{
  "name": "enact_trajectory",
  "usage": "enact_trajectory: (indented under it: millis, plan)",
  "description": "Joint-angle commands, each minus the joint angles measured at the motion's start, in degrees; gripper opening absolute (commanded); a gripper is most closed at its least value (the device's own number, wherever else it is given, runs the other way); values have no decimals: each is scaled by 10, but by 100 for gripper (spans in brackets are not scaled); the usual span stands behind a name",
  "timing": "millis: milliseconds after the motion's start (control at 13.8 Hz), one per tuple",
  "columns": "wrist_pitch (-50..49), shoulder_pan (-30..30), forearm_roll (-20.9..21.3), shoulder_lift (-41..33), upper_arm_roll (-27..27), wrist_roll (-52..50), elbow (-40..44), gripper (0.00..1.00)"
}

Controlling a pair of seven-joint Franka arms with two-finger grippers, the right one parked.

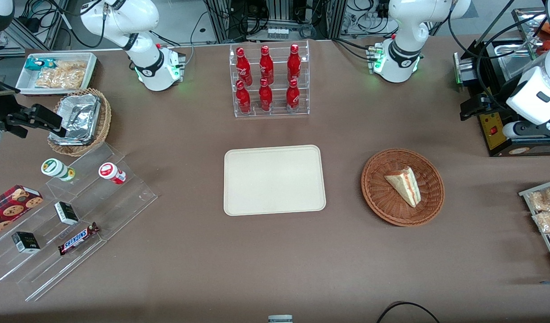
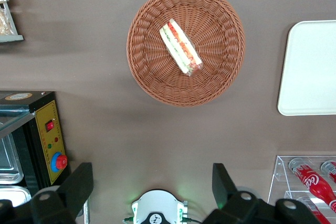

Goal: Place sandwich from basket to tray

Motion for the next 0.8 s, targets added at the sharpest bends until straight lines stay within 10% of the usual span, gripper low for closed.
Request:
enact_trajectory:
  millis: [0, 727]
  plan:
    - [-6, -15, -1, -1, -3, -6, 2, 100]
    - [252, -29, -1, 7, -4, -22, -236, 100]
